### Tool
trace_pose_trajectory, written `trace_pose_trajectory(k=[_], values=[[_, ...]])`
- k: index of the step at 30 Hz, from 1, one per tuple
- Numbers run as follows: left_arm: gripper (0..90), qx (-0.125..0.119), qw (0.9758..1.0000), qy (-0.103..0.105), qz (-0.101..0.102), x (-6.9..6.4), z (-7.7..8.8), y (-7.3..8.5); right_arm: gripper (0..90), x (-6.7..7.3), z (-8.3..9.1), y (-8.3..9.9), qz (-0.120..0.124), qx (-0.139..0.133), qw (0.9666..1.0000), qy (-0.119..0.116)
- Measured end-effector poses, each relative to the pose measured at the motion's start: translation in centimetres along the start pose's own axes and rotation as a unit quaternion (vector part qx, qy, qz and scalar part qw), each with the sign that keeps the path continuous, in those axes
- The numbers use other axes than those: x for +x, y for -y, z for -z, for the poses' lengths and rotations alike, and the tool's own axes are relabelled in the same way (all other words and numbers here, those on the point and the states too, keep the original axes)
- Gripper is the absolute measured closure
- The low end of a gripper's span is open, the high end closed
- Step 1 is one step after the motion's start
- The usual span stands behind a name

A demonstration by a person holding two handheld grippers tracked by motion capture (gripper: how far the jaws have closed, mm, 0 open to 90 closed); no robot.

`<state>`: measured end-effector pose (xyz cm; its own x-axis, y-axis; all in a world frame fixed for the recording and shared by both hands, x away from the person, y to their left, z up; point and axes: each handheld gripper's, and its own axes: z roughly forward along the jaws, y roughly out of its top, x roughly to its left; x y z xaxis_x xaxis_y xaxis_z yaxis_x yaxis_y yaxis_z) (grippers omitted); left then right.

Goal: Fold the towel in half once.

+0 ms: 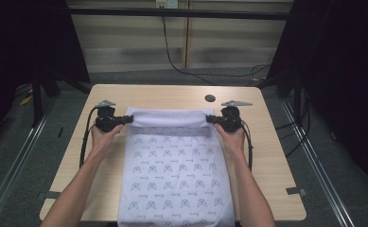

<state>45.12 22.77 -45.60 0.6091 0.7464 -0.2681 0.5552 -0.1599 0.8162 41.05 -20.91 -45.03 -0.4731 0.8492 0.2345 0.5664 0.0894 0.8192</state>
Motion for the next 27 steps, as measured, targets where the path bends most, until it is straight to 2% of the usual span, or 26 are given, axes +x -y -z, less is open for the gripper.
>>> trace_pose_trajectory(k=[4,6,9,12,15,19,22,24,25,27], values=[[86.7,-0.036,0.9989,0.019,-0.022,-1.9,3.2,-2.8,88.0,0.7,3.6,-3.2,0.014,-0.050,0.9986,-0.013],[86.6,-0.054,0.9975,0.022,-0.039,-3.0,4.9,-4.1,88.0,1.3,5.3,-4.6,0.031,-0.072,0.9969,-0.014],[86.5,-0.079,0.9946,0.039,-0.056,-4.5,7.5,-5.5,88.0,2.1,7.7,-6.1,0.047,-0.096,0.9942,-0.018],[86.5,-0.097,0.9914,0.050,-0.072,-5.9,9.9,-6.4,88.0,3.1,10.0,-7.0,0.063,-0.114,0.9912,-0.026],[86.4,-0.110,0.9881,0.065,-0.086,-7.3,12.0,-6.5,88.0,4.3,12.4,-7.3,0.081,-0.130,0.9876,-0.036],[86.5,-0.129,0.9838,0.084,-0.092,-9.1,14.6,-5.4,88.0,6.0,15.4,-6.6,0.101,-0.140,0.9836,-0.051],[86.4,-0.127,0.9812,0.104,-0.101,-10.3,16.0,-2.8,88.0,7.1,17.4,-4.9,0.121,-0.136,0.9813,-0.061],[86.3,-0.113,0.9826,0.109,-0.099,-10.8,16.2,-0.4,88.0,7.8,18.6,-2.5,0.129,-0.122,0.9819,-0.068],[86.3,-0.108,0.9824,0.119,-0.094,-11.0,16.1,0.8,88.0,8.0,18.8,-1.6,0.132,-0.118,0.9816,-0.072],[86.2,-0.103,0.9837,0.121,-0.084,-11.4,15.6,3.4,88.0,8.3,19.1,1.2,0.128,-0.100,0.9838,-0.074]])
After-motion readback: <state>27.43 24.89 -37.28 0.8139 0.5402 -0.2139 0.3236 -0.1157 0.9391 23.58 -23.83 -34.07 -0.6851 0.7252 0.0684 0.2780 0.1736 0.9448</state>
